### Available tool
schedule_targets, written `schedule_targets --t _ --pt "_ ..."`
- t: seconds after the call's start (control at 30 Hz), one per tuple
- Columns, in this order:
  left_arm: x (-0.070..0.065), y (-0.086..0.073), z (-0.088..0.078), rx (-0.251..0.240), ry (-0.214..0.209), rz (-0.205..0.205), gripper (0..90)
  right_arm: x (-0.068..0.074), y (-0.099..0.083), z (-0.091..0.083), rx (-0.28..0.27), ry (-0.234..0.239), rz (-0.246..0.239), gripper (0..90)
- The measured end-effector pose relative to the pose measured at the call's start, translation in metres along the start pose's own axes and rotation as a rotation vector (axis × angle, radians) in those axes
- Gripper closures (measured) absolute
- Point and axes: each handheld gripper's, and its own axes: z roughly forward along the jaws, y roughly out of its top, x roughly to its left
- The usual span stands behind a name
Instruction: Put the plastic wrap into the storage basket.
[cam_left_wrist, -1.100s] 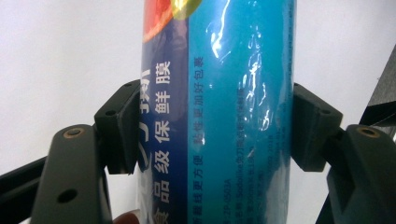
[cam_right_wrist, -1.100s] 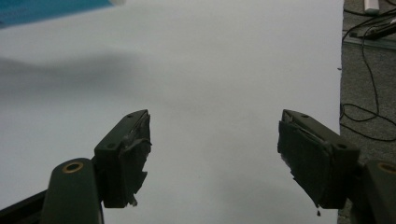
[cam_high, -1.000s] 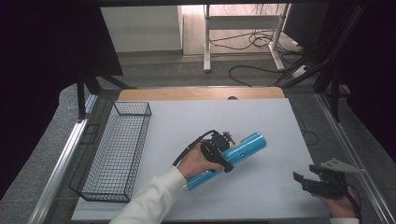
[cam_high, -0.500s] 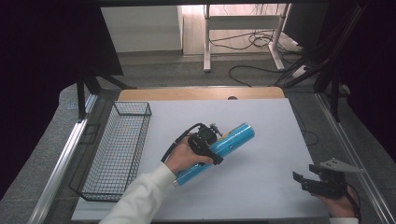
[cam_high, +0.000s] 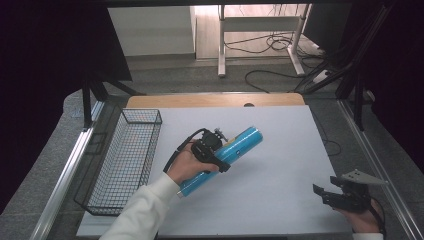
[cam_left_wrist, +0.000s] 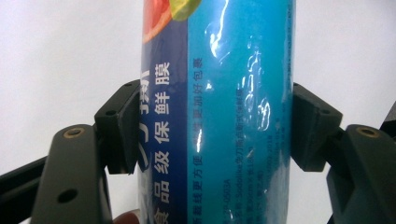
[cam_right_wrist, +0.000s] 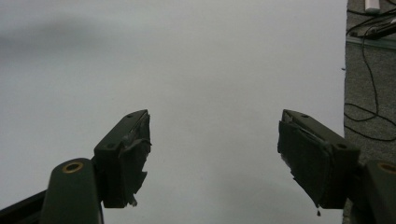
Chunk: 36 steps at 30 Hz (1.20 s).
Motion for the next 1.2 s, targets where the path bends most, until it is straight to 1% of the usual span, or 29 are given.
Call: schedule_targets --t 0.1,0.17,0.2,0.23,0.3,0.37,0.4,0.43,0.67,0.7,0.77,0.87,1.2 --pt "0.009 -0.007 -0.009 -0.024 0.013 -0.029 31.2 0.001 0.000 0.002 0.004 0.004 -0.004 25.7" --pt "0.013 -0.013 -0.015 -0.034 0.014 -0.046 31.3 0.001 0.000 0.001 0.003 0.007 -0.005 25.8" --pt "0.013 -0.013 -0.015 -0.034 0.014 -0.046 31.2 0.001 0.000 0.001 0.003 0.007 -0.005 25.8" --pt "0.019 -0.020 -0.022 -0.060 0.009 -0.068 31.2 0.002 0.000 0.001 0.001 0.007 -0.005 25.8" --pt "0.024 -0.027 -0.028 -0.073 0.015 -0.086 31.3 0.002 0.000 0.001 0.000 0.008 -0.005 25.7" --pt "0.028 -0.032 -0.033 -0.077 0.032 -0.093 31.2 0.002 0.000 0.001 0.000 0.007 -0.008 25.7" --pt "0.028 -0.032 -0.033 -0.077 0.032 -0.093 31.3 0.002 0.000 0.001 0.000 0.007 -0.008 25.8" --pt "0.030 -0.036 -0.035 -0.077 0.041 -0.102 31.3 0.002 0.000 0.001 0.000 0.007 -0.008 25.8" --pt "0.043 -0.055 -0.048 -0.088 0.068 -0.136 31.3 0.003 0.001 0.002 0.001 0.011 -0.016 25.7" --pt "0.043 -0.055 -0.048 -0.088 0.068 -0.136 31.3 0.003 0.001 0.002 0.001 0.011 -0.016 25.7" --pt "0.047 -0.060 -0.051 -0.098 0.067 -0.148 31.3 0.003 0.001 0.002 0.000 0.014 -0.019 25.7" --pt "0.050 -0.065 -0.056 -0.107 0.075 -0.161 31.3 0.004 0.001 0.002 -0.002 0.017 -0.021 25.7" --pt "0.054 -0.077 -0.065 -0.128 0.078 -0.184 31.3 0.003 0.001 0.001 -0.008 0.017 -0.024 25.4"
